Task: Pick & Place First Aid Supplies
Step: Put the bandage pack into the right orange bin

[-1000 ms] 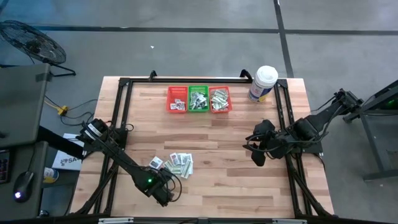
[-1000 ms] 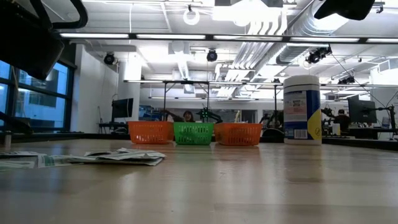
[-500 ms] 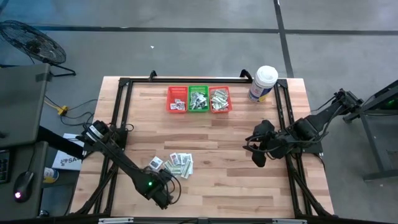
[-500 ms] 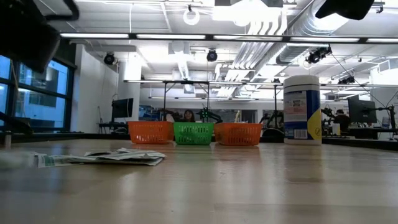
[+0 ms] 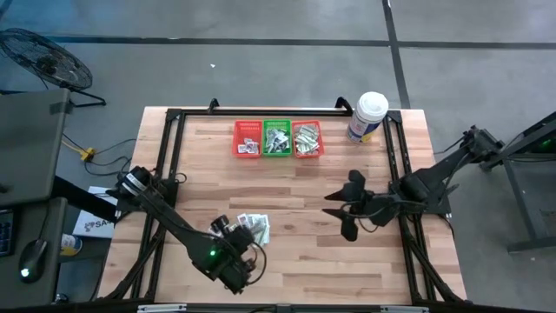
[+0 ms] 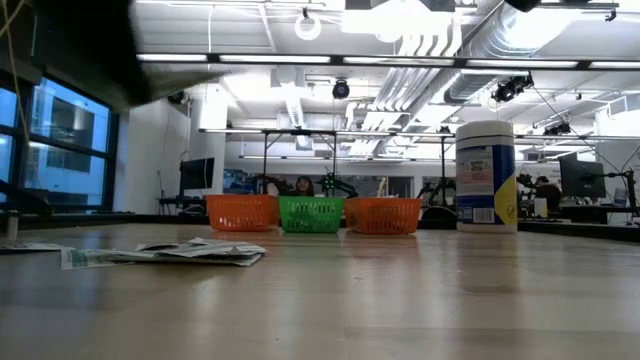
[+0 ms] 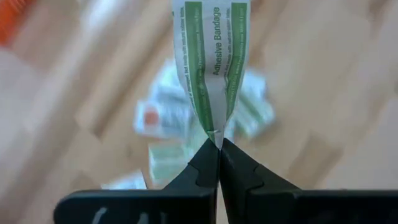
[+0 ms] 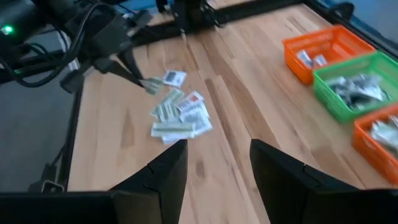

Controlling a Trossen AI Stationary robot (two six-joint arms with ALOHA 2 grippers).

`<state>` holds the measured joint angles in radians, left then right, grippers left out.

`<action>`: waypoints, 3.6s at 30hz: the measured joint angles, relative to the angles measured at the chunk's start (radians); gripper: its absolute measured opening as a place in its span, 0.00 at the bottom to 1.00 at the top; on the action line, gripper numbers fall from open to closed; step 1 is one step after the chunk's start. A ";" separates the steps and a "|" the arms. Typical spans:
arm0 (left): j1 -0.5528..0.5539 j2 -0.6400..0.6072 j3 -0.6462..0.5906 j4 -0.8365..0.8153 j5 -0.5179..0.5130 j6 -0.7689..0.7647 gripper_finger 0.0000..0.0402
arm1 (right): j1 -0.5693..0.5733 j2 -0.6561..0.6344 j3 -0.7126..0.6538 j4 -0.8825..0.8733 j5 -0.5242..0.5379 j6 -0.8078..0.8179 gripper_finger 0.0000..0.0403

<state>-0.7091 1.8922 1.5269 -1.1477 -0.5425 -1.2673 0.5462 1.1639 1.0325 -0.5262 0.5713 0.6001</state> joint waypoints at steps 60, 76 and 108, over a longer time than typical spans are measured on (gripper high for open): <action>0.227 -0.004 0.144 0.311 -0.343 0.512 0.00 | -0.325 0.206 0.000 0.436 -0.372 0.185 0.42; 0.225 -0.004 0.144 0.304 -0.314 0.512 0.00 | -0.353 0.189 0.000 0.346 -0.439 0.197 0.42; 0.226 -0.004 0.144 0.308 -0.291 0.549 0.07 | -0.347 0.210 0.000 0.385 -0.499 0.079 0.00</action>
<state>-0.4835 1.8877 1.6707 -0.8396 -0.8336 -0.7183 0.1992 1.3735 1.0327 -0.1412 0.0725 0.6795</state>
